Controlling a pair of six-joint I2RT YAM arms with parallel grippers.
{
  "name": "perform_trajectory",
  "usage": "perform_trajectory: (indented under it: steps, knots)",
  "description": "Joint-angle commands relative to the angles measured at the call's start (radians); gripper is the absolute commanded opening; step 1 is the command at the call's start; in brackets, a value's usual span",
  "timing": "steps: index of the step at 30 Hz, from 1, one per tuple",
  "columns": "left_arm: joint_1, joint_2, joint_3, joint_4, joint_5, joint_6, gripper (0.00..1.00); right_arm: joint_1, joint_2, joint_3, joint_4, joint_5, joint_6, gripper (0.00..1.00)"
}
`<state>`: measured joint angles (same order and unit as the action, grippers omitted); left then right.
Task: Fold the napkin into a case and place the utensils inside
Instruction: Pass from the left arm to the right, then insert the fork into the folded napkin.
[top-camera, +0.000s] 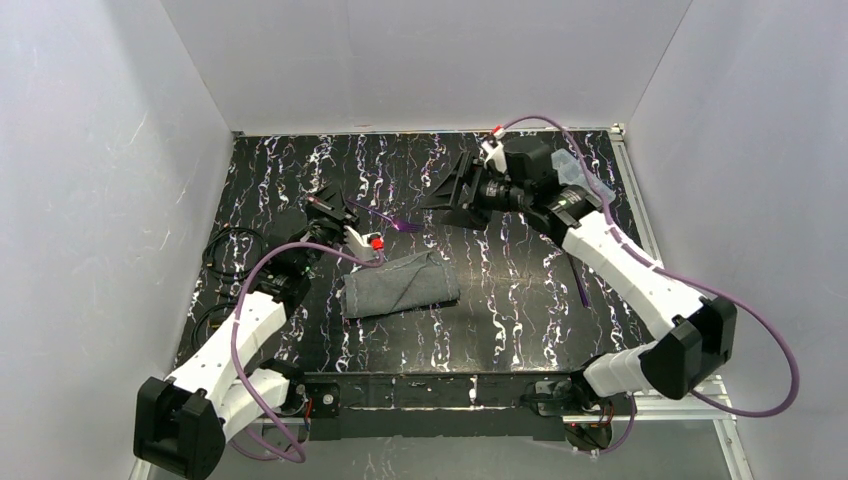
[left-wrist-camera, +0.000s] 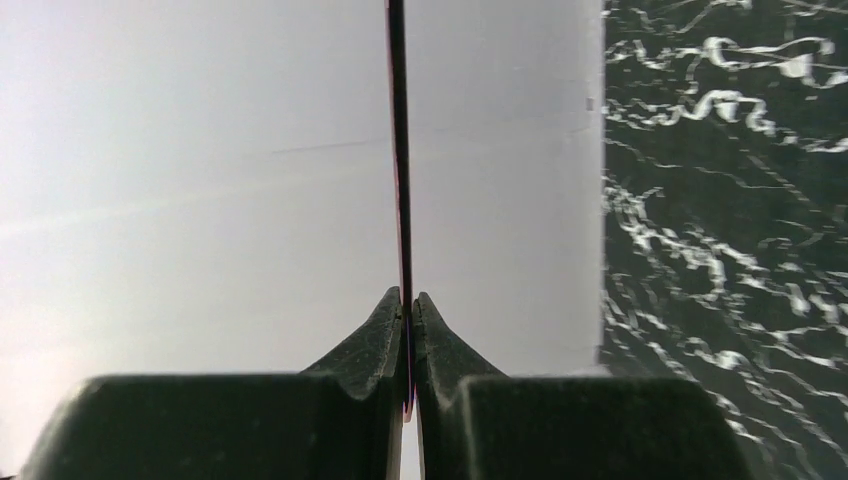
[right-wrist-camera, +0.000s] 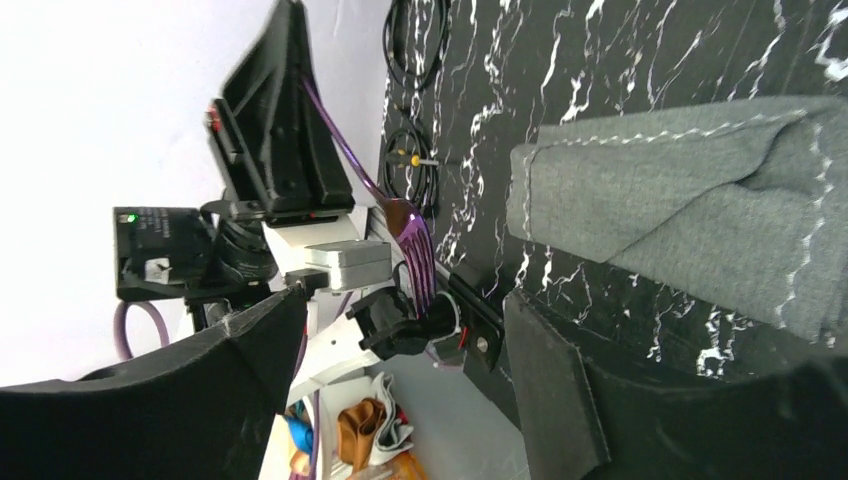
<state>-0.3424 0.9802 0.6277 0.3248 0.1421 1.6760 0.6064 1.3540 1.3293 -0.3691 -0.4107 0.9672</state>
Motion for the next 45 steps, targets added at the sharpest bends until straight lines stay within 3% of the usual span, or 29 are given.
perform_trajectory:
  steps: [1, 10, 22, 23, 25, 26, 28, 31, 33, 37, 40, 45]
  knots:
    - [-0.025, -0.007, -0.011, 0.139, 0.015, 0.120, 0.00, 0.048, 0.043, -0.012, 0.092, -0.039, 0.051, 0.77]
    - [-0.050, 0.038, 0.006, 0.179, -0.015, 0.149, 0.00, 0.097, 0.073, -0.089, 0.183, -0.001, 0.139, 0.64]
    - [-0.052, 0.021, -0.008, 0.193, 0.001, 0.149, 0.00, 0.096, 0.100, -0.141, 0.308, -0.022, 0.211, 0.03]
    - [-0.052, 0.020, -0.009, 0.194, 0.004, 0.140, 0.06, 0.094, 0.095, -0.144, 0.312, -0.016, 0.208, 0.01]
    - [-0.054, 0.012, -0.016, 0.193, 0.020, 0.116, 0.48, 0.086, 0.087, -0.149, 0.323, -0.013, 0.203, 0.01]
    - [-0.054, 0.004, -0.025, 0.192, 0.029, 0.096, 0.59, 0.081, 0.084, -0.149, 0.322, -0.014, 0.195, 0.01]
    - [-0.061, -0.032, -0.033, 0.144, 0.048, 0.062, 0.70, 0.064, 0.077, -0.147, 0.306, -0.019, 0.172, 0.01]
    - [-0.063, -0.113, -0.014, -0.053, 0.099, 0.003, 0.81, 0.030, 0.056, -0.164, 0.299, -0.027, 0.145, 0.01]
    - [-0.063, -0.159, 0.014, -0.196, 0.136, -0.052, 0.97, 0.003, 0.043, -0.178, 0.296, -0.044, 0.130, 0.01]
    - [-0.064, -0.216, 0.064, -0.483, 0.171, -0.117, 0.98, -0.049, 0.030, -0.178, 0.228, -0.062, 0.034, 0.01]
    - [-0.064, -0.243, 0.062, -0.604, 0.176, -0.166, 0.98, -0.089, 0.031, -0.160, 0.080, -0.047, -0.105, 0.01]
    - [-0.053, -0.167, 0.220, -0.960, 0.191, -0.512, 0.98, -0.168, 0.017, -0.158, -0.184, -0.031, -0.369, 0.01]
